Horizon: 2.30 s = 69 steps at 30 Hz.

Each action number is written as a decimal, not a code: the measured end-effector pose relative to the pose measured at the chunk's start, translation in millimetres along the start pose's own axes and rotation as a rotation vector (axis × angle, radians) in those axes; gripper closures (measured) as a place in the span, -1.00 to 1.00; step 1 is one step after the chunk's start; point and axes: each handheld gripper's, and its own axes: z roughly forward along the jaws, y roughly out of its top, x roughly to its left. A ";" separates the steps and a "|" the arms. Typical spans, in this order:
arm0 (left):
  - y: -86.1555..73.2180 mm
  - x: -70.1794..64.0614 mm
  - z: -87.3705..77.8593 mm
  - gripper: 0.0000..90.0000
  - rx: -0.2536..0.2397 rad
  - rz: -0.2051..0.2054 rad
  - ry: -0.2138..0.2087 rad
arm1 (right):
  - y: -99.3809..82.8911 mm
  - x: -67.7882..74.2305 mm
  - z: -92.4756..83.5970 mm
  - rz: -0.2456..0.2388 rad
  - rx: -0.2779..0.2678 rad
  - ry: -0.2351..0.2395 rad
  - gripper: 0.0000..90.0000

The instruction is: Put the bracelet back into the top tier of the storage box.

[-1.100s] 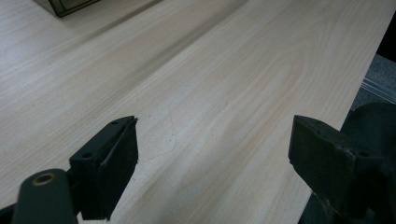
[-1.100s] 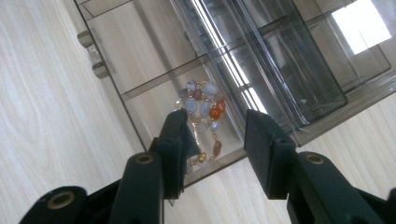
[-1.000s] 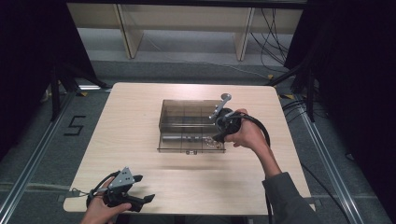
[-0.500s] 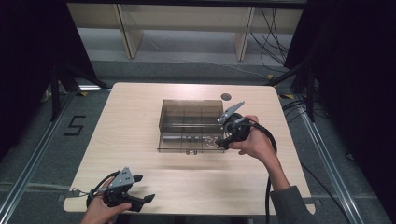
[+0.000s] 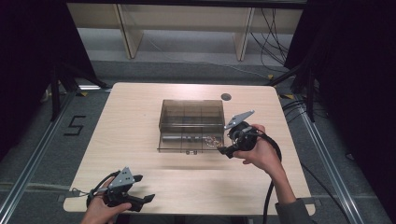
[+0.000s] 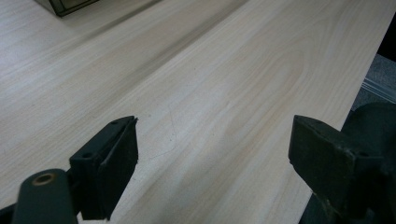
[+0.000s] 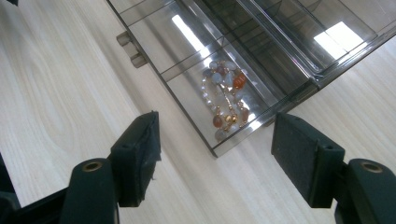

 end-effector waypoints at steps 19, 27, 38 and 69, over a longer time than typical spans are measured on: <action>-0.7 -2.2 0.9 -0.65 -0.014 -0.020 -0.004 | -37.0 7.2 3.4 0.043 -0.095 0.037 -0.33; -0.6 -1.9 0.6 -0.65 -0.015 -0.009 -0.004 | -44.5 8.2 7.4 0.053 -0.106 0.009 -0.40; -0.1 0.7 -1.4 -0.65 0.012 0.009 0.002 | -55.8 13.1 10.2 0.062 -0.120 0.008 -0.46; -0.5 -0.5 0.3 -0.65 -0.011 -0.016 0.002 | -85.0 33.4 28.9 0.140 -0.176 -0.002 -0.52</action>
